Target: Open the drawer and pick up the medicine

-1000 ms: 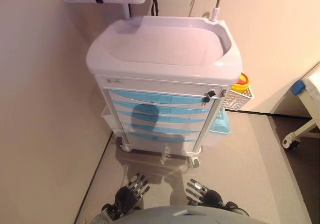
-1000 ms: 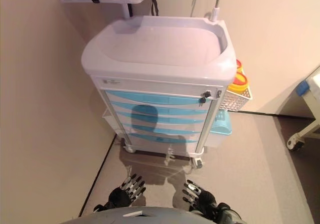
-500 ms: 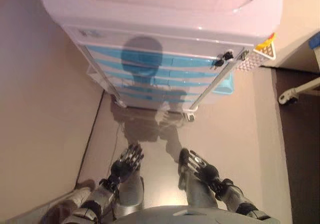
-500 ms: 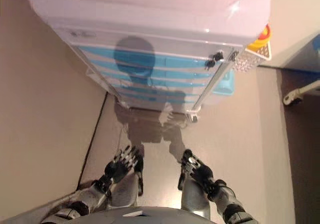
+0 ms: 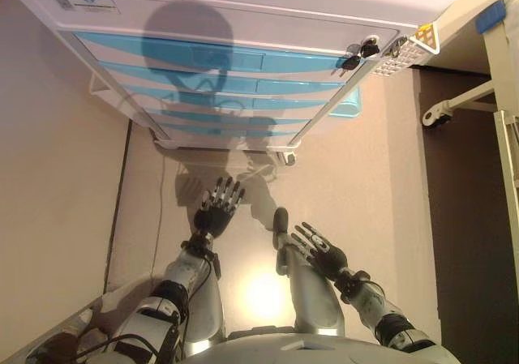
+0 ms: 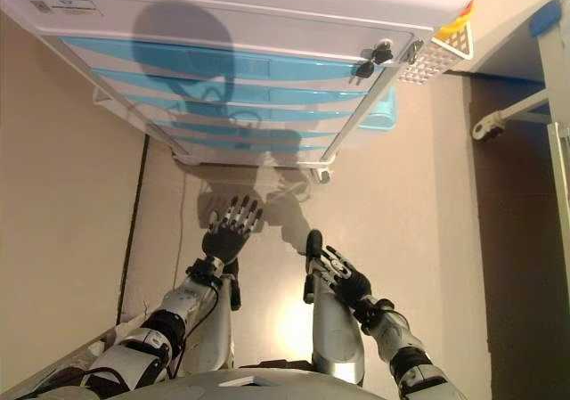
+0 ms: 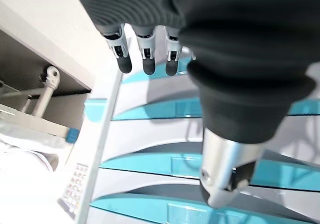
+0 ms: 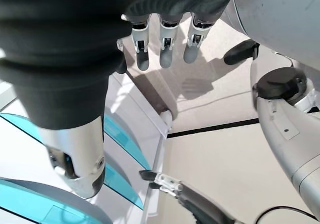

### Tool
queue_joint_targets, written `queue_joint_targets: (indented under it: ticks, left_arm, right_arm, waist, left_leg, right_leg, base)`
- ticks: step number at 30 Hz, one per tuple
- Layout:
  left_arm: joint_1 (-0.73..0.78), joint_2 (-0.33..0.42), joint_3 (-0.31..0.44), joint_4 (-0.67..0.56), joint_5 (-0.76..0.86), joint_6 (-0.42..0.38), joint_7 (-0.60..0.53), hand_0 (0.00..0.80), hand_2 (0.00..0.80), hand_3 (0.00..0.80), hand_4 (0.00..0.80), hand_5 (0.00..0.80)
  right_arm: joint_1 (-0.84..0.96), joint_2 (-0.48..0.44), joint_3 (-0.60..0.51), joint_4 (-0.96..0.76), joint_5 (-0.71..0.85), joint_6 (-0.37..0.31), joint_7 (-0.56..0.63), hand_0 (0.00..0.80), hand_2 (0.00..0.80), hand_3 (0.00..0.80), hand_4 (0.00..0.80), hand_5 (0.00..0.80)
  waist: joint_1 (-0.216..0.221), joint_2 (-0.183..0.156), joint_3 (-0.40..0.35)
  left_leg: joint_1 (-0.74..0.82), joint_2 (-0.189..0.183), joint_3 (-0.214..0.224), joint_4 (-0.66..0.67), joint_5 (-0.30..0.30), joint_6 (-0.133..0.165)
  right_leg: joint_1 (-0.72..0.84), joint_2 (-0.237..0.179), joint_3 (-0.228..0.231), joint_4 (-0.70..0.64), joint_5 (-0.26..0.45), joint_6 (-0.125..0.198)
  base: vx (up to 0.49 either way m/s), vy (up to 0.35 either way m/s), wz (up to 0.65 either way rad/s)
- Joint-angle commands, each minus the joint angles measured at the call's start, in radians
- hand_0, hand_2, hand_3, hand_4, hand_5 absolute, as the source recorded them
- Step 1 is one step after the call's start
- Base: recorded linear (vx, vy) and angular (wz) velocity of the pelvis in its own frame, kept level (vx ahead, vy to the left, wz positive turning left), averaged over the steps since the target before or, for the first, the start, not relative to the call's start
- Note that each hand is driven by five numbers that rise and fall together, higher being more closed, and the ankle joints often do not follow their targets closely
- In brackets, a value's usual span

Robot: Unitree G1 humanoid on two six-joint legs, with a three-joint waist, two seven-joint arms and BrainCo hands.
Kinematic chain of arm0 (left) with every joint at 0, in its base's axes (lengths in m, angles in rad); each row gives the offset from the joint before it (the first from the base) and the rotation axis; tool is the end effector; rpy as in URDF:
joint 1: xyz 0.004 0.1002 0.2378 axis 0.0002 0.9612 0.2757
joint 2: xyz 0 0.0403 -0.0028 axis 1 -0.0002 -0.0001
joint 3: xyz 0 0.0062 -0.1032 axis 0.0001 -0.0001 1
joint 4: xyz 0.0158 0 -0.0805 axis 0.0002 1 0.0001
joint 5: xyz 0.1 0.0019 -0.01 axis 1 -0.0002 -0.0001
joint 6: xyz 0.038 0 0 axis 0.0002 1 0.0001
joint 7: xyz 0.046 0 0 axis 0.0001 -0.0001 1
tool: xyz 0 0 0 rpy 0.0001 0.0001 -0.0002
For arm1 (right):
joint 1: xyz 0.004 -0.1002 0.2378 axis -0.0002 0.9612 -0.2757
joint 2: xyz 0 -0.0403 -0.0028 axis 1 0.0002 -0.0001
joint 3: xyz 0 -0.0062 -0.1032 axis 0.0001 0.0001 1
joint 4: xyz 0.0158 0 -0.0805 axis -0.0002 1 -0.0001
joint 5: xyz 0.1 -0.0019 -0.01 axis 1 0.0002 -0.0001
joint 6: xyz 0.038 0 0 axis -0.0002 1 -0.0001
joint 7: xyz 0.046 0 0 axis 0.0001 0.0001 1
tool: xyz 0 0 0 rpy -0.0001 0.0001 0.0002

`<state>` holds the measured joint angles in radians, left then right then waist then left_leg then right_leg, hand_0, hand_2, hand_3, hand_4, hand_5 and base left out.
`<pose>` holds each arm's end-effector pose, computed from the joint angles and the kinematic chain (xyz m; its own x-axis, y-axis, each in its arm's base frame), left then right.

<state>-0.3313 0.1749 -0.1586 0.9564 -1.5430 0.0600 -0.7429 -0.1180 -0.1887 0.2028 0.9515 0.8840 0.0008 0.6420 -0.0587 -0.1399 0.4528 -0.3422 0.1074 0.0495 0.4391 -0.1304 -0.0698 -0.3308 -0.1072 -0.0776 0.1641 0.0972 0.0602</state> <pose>0.2239 0.1719 -0.0485 0.9624 -0.2645 0.0617 0.1143 0.1883 -0.9754 0.1569 -0.1851 -0.0861 0.7817 0.4853 -0.3917 -0.0538 0.6782 0.7329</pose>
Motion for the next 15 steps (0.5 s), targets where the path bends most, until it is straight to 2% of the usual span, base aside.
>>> queue_joint_targets:
  ticks: [1,10,14,15]
  left_arm:
    - [-0.036,-0.022,0.032,-0.081,-0.068,-0.030,-0.029,0.000,0.000,0.000,0.000,0.000]
    - [-0.149,0.044,0.096,-0.035,-0.162,-0.045,-0.007,0.000,0.000,0.000,0.000,0.000]
    - [-0.243,0.118,0.142,0.008,-0.193,-0.039,0.018,0.000,0.000,0.000,0.000,0.000]
    - [-0.268,0.137,0.150,0.021,-0.196,-0.032,0.029,0.000,0.000,0.000,0.000,0.000]
  right_arm:
    - [0.097,-0.016,0.082,-0.041,0.004,0.063,0.002,0.000,0.000,0.000,0.000,0.000]
    - [0.090,-0.019,0.111,-0.056,0.004,0.062,0.001,0.000,0.000,0.000,0.000,0.000]
    - [0.089,-0.023,0.132,-0.058,0.029,0.061,0.006,0.000,0.000,0.000,0.000,0.000]
    - [0.093,-0.024,0.137,-0.058,0.031,0.058,0.009,0.000,0.000,0.000,0.000,0.000]
  waist:
    - [-0.014,0.013,0.002]
    - [-0.032,-0.008,0.014]
    - [-0.042,-0.026,0.021]
    - [-0.044,-0.024,0.017]
  left_leg:
    - [-0.036,-0.026,0.014,-0.047,0.077,0.048]
    - [-0.055,-0.009,0.026,-0.029,0.068,0.045]
    - [-0.067,0.005,0.033,-0.016,0.059,0.042]
    - [-0.058,0.009,0.027,-0.008,0.024,0.037]
  right_leg:
    - [-0.024,0.040,0.021,0.145,-0.071,0.024]
    - [-0.025,0.054,0.036,0.128,-0.061,0.024]
    - [-0.022,0.062,0.043,0.114,-0.056,0.023]
    - [-0.012,0.067,0.045,0.118,-0.080,0.029]
  base:
    - [0.015,-0.013,-0.06]
    - [0.002,-0.019,-0.09]
    - [0.022,-0.036,-0.01]
    - [0.096,-0.017,-0.02]
